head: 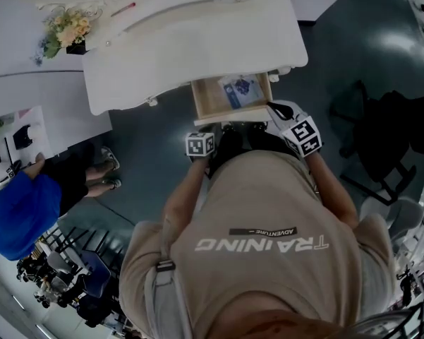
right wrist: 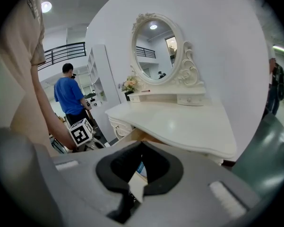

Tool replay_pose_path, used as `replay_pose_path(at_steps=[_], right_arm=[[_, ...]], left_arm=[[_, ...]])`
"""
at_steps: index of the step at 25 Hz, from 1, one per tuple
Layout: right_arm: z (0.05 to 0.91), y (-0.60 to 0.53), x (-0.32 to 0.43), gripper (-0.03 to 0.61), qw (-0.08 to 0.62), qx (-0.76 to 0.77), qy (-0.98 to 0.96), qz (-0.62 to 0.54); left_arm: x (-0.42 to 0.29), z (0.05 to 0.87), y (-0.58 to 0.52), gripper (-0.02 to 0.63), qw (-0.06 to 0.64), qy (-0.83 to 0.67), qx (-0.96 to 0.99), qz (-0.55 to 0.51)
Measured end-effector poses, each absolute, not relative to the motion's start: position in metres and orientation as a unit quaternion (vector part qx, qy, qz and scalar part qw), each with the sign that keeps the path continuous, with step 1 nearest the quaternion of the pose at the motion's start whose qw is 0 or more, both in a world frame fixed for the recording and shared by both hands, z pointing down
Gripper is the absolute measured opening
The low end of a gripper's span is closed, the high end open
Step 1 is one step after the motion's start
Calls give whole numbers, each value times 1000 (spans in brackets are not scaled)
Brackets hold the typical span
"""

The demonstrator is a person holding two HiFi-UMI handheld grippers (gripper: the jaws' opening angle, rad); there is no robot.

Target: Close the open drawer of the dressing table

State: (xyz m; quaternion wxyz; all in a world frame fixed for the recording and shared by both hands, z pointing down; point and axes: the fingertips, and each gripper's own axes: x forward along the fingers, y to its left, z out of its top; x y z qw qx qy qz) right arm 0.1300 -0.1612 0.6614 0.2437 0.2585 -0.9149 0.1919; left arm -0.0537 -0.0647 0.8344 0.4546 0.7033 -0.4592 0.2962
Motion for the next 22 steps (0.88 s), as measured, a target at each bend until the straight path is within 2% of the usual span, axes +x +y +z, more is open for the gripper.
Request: replay_pose_path(at_steps=[22], right_arm=[[656,-208,131,5,240,290,-904,201]], left_arm=[[-74,831,-135,0,437,-445,717,310]])
